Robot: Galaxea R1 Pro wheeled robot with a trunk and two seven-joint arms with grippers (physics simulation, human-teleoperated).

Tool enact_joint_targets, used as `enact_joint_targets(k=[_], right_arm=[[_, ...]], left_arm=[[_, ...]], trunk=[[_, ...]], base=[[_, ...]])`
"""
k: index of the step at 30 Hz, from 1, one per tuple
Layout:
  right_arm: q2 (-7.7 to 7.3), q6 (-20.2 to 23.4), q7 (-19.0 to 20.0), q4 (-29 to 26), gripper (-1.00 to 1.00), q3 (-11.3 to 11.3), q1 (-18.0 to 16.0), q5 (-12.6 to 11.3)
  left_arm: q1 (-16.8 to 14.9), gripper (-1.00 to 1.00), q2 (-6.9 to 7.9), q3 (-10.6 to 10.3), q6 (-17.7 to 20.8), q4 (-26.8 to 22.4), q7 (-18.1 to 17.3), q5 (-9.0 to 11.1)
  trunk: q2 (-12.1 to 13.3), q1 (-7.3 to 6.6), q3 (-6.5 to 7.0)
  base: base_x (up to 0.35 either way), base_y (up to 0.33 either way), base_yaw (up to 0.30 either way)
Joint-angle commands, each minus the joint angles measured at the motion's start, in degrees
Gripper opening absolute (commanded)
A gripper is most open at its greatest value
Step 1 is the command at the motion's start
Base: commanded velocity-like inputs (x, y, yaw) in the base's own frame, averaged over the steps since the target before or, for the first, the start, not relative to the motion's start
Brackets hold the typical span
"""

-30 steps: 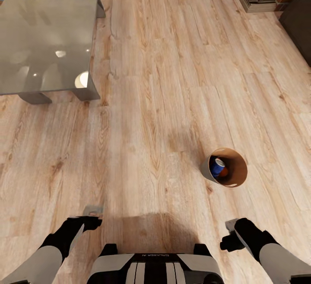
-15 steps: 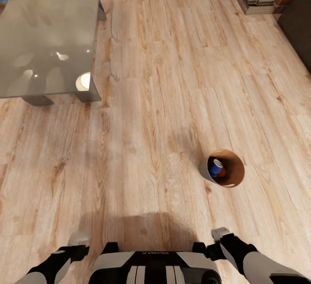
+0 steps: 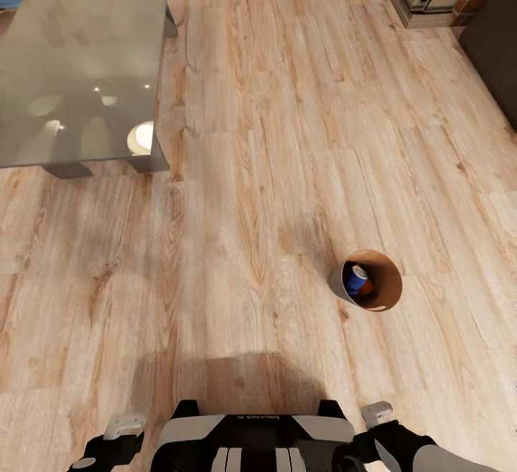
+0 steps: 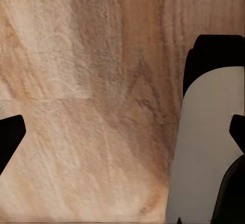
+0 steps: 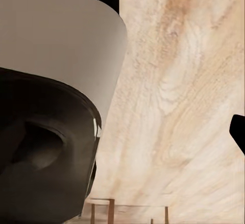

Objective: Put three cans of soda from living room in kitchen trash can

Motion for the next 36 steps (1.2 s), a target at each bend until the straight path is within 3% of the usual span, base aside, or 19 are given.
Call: enact_joint_targets(k=[1,10,20,25,32,36], right_arm=[[-0.02,-0.33,-0.03,0.02,1.00,0.00,0.22,0.00],[-0.19,-2.88,-0.10,0.76,1.00,0.05,1.76,0.05],[-2.63,-6.60,-0.08,1.65,1.00,0.15,4.64,-0.06],[-3.15,-7.35,0.05,1.99,1.00,0.05,5.72,-0.08],[-4.99,-7.82,0.61,2.16,1.00,-0.14,8.40,-0.27],[-6.47,-8.55,3.37,2.19,1.00,-1.92,9.26,-4.51]], left_arm=[[0.30,1.00,0.01,0.00,-0.15,0.02,-0.03,0.05],[1.99,1.00,0.14,0.01,-1.91,0.14,-0.14,0.28],[4.03,1.00,0.14,0.02,-2.85,0.18,-1.23,0.38],[5.33,1.00,0.12,0.07,-4.33,0.22,-2.50,0.49],[6.09,1.00,-0.15,0.00,-5.30,0.36,-3.40,0.21],[6.15,1.00,-0.24,0.00,-5.07,0.55,-3.61,0.16]], trunk=[[0.41,-0.23,0.19],[4.02,-2.20,1.80],[8.04,-4.40,3.60],[10.04,-5.50,4.50],[12.85,-7.03,5.75],[14.45,-7.91,6.47]], base=[[0.000,0.000,0.000],[0.000,0.000,0.000],[0.000,0.000,0.000],[0.000,0.000,0.000],[0.000,0.000,0.000],[0.000,0.000,0.000]])
